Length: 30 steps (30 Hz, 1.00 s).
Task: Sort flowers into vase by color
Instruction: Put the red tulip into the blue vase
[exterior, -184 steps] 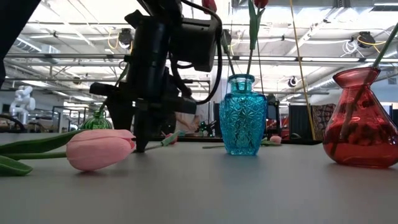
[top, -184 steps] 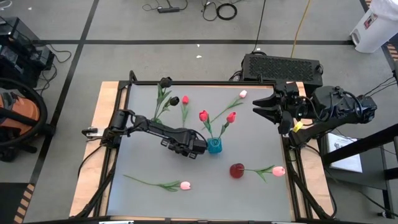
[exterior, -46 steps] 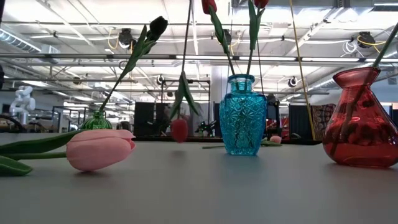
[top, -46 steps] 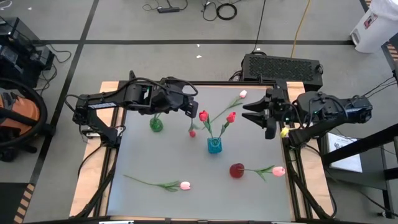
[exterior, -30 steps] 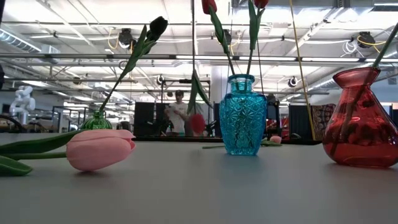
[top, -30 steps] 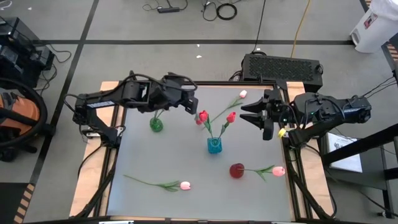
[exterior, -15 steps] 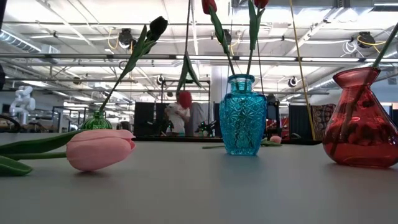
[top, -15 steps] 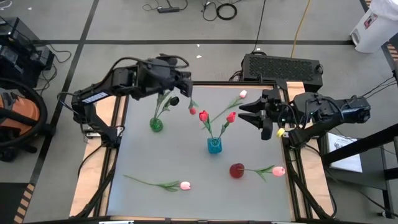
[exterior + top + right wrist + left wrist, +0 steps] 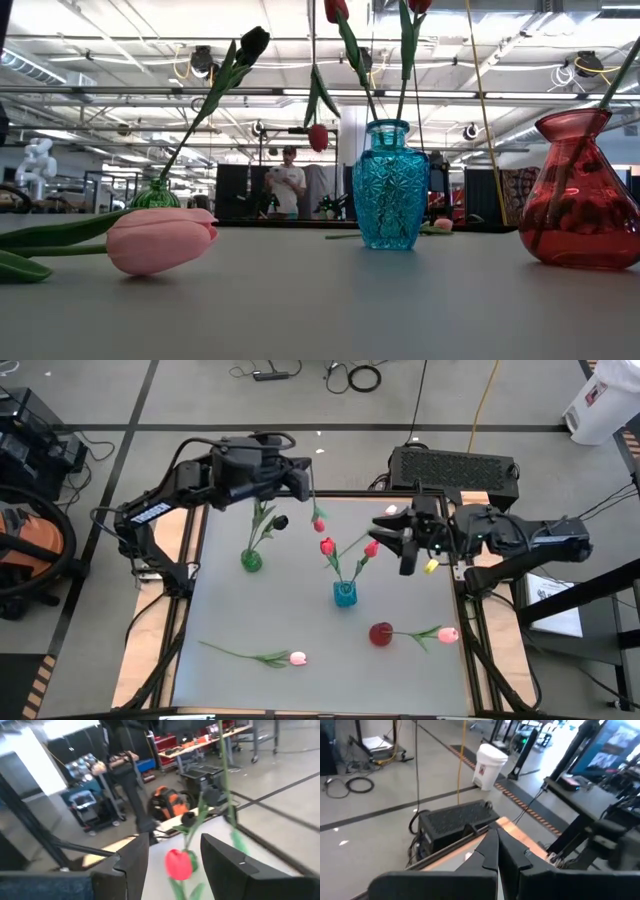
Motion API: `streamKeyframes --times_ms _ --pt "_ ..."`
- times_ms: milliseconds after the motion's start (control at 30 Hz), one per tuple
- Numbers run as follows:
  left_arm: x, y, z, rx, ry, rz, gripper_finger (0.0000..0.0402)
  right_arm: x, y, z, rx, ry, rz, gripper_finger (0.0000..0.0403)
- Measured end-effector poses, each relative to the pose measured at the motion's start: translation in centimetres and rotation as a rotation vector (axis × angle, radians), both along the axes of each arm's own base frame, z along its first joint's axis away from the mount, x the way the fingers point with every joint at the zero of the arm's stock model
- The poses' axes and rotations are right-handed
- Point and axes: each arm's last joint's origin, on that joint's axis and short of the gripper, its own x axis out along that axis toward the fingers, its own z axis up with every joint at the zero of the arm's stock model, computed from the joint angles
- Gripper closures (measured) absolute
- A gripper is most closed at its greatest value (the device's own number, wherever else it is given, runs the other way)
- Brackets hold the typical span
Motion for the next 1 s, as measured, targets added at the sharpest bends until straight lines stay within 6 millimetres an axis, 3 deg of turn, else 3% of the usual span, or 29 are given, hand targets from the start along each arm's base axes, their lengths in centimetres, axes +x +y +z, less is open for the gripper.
streamKeyframes --times_ms 400,800,1000 --pt "0.3 0.1 1.2 0.056 -0.101 -0.019 0.0402 2.6 -2.3 -1.6 -0.137 0.118 -0.082 0.0227" --pt "0.4 0.1 1.7 0.076 -0.148 -0.029 0.0402 5.2 -4.6 -2.7 -0.18 0.129 -0.158 0.0114" --pt "0.5 0.0 2.1 0.096 -0.18 -0.051 0.0402 6.4 -5.7 -3.5 -0.183 0.151 -0.172 0.01"
